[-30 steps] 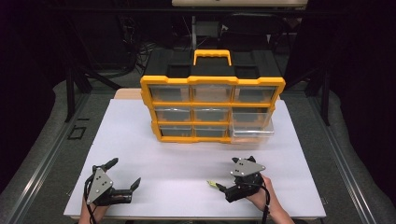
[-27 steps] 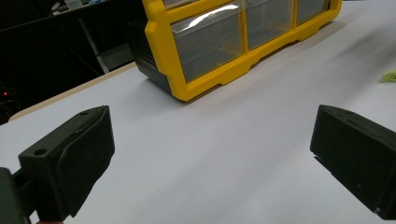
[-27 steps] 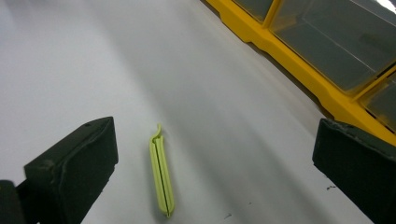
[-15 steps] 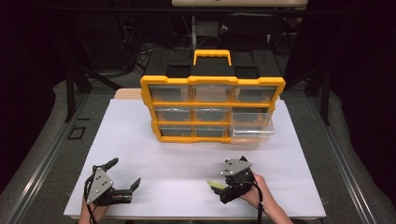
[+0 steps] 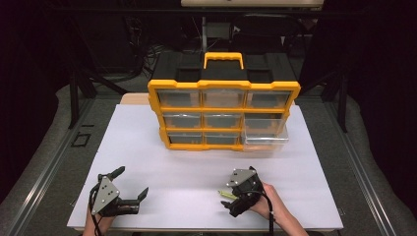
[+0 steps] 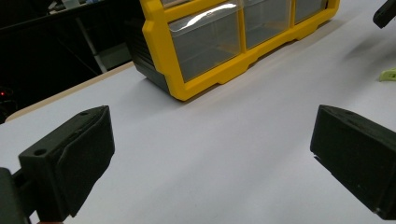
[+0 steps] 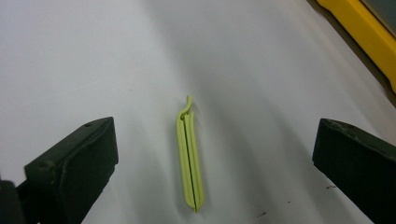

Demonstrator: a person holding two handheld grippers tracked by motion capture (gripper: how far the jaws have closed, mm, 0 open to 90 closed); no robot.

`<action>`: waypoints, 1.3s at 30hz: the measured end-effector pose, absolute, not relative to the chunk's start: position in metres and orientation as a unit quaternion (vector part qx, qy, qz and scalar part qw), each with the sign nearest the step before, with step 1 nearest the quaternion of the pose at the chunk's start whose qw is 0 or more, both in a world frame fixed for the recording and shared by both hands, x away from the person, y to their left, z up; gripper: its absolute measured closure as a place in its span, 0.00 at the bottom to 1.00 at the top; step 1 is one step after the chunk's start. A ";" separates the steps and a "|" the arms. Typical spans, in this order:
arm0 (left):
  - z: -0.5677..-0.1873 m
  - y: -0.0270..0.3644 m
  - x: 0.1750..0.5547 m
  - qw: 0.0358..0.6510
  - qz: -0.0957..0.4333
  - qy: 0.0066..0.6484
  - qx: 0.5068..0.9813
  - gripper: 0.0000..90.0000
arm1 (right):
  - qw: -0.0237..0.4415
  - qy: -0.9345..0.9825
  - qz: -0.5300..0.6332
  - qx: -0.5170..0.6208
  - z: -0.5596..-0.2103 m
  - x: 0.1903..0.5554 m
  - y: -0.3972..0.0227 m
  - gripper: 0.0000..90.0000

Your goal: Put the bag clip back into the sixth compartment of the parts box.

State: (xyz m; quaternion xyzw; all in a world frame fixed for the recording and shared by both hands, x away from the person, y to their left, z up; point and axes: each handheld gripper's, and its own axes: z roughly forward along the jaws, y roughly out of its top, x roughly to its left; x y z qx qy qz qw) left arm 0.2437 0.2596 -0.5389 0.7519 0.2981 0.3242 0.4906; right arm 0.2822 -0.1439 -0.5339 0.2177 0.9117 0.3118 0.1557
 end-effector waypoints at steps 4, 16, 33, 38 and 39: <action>-0.539 0.260 0.244 0.491 0.324 0.298 0.752 0.00 | 0.153 0.916 0.306 0.212 -0.535 0.284 -0.141 0.00; -0.539 0.259 0.244 0.490 0.322 0.297 0.754 0.00 | 0.139 0.941 0.237 0.200 -0.527 0.287 -0.124 0.34; -0.539 0.259 0.244 0.488 0.323 0.297 0.754 0.00 | 0.101 0.964 0.159 0.187 -0.528 0.292 -0.113 0.79; -0.539 0.260 0.245 0.485 0.324 0.298 0.756 0.00 | 0.089 0.967 0.151 0.187 -0.530 0.295 -0.112 0.85; -0.539 0.260 0.245 0.484 0.324 0.299 0.756 0.00 | 0.088 0.967 0.150 0.187 -0.530 0.295 -0.112 0.88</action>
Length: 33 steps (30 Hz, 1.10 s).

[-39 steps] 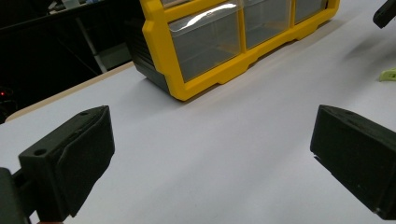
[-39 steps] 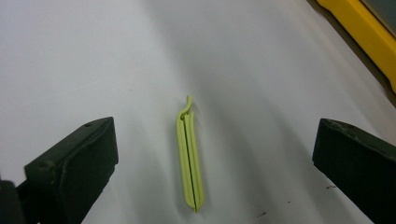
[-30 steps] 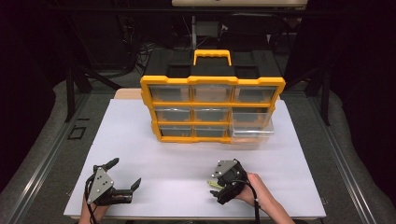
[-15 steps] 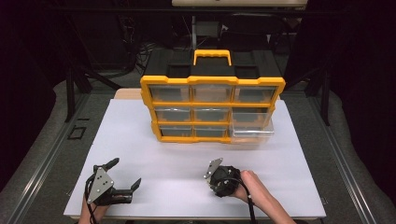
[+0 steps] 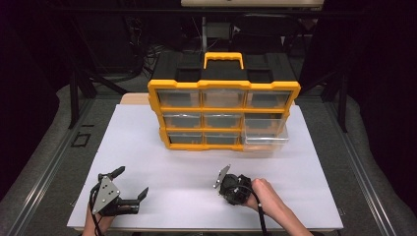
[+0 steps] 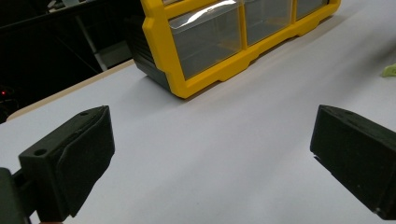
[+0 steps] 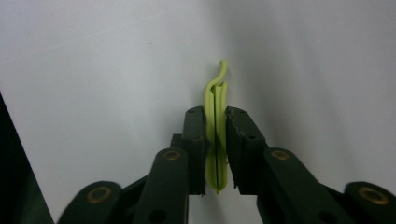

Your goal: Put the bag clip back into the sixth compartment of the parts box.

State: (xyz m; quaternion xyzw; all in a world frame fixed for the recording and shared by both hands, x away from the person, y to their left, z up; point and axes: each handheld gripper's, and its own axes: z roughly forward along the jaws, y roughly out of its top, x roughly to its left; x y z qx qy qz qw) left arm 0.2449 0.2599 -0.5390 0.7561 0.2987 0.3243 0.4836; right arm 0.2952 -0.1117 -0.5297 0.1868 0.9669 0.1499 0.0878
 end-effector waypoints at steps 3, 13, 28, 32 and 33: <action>-0.539 0.260 0.245 0.483 0.323 0.299 0.757 0.00 | 0.085 0.966 0.147 0.195 -0.529 0.296 -0.112 0.88; -0.539 0.260 0.245 0.483 0.324 0.297 0.758 0.00 | 0.081 0.967 0.131 0.203 -0.520 0.298 -0.116 0.89; -0.539 0.260 0.245 0.484 0.323 0.297 0.757 0.00 | 0.061 0.964 0.138 0.216 -0.516 0.304 -0.123 0.89; -0.539 0.260 0.245 0.484 0.323 0.297 0.757 0.00 | 0.062 0.965 0.136 0.215 -0.515 0.306 -0.125 0.89; -0.539 0.260 0.245 0.484 0.323 0.297 0.757 0.00 | 0.063 0.965 0.133 0.216 -0.515 0.306 -0.125 0.89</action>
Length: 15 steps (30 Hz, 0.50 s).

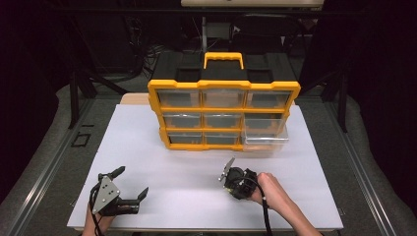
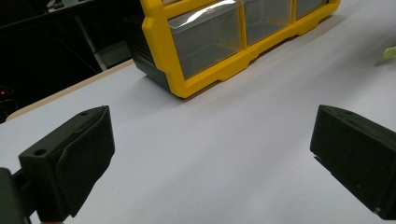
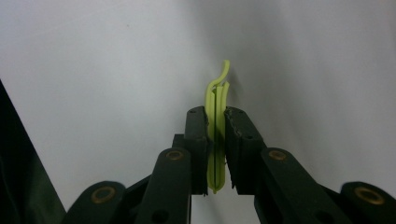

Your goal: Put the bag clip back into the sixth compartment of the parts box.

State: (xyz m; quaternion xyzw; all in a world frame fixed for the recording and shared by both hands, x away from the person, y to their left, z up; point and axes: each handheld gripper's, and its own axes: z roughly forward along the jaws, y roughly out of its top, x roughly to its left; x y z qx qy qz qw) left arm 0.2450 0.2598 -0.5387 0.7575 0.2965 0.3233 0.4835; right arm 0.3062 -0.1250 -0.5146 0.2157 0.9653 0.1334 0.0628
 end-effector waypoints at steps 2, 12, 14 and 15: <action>-0.539 0.260 0.245 0.483 0.323 0.296 0.758 0.00 | 0.066 0.965 0.128 0.219 -0.513 0.307 -0.127 0.89; -0.539 0.260 0.245 0.483 0.324 0.297 0.757 0.00 | 0.069 0.961 0.124 0.238 -0.508 0.309 -0.143 0.89; -0.539 0.260 0.245 0.483 0.324 0.297 0.757 0.00 | 0.068 0.959 0.126 0.243 -0.507 0.310 -0.147 0.89; -0.539 0.260 0.245 0.483 0.324 0.297 0.757 0.00 | 0.075 0.959 0.116 0.246 -0.506 0.310 -0.150 0.89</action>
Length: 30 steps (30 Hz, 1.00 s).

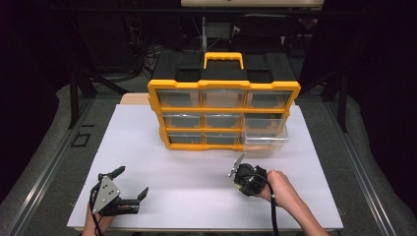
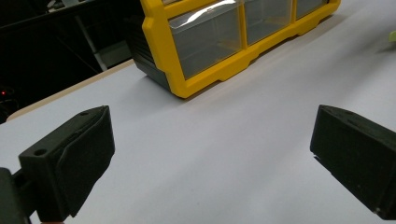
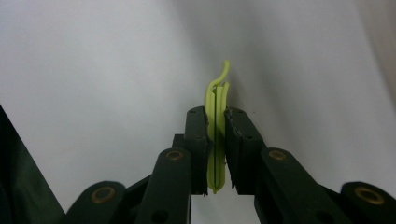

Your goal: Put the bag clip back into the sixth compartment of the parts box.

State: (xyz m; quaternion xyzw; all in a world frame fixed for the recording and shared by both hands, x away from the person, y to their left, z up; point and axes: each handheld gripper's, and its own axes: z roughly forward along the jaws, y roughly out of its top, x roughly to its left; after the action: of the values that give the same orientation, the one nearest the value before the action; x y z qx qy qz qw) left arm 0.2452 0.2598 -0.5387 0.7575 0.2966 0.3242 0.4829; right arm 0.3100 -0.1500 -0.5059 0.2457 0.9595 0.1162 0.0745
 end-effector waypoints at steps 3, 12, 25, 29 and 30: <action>-0.539 0.260 0.245 0.483 0.324 0.297 0.757 0.00 | 0.071 0.959 0.118 0.249 -0.506 0.310 -0.153 0.89; -0.539 0.259 0.246 0.483 0.323 0.299 0.757 0.00 | 0.073 0.953 0.114 0.269 -0.502 0.311 -0.171 0.89; -0.539 0.260 0.246 0.482 0.326 0.299 0.756 0.00 | 0.073 0.946 0.108 0.296 -0.496 0.310 -0.195 0.89; -0.539 0.260 0.246 0.481 0.326 0.298 0.757 0.00 | 0.067 0.947 0.101 0.298 -0.495 0.311 -0.201 0.89; -0.539 0.260 0.246 0.482 0.326 0.299 0.756 0.00 | 0.070 0.945 0.103 0.303 -0.496 0.311 -0.203 0.89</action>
State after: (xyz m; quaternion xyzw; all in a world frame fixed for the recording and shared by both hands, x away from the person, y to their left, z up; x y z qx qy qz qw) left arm 0.2458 0.2600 -0.5387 0.7564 0.2987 0.3263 0.4818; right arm 0.3111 -0.2031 -0.4958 0.3028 0.9449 0.1030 0.0698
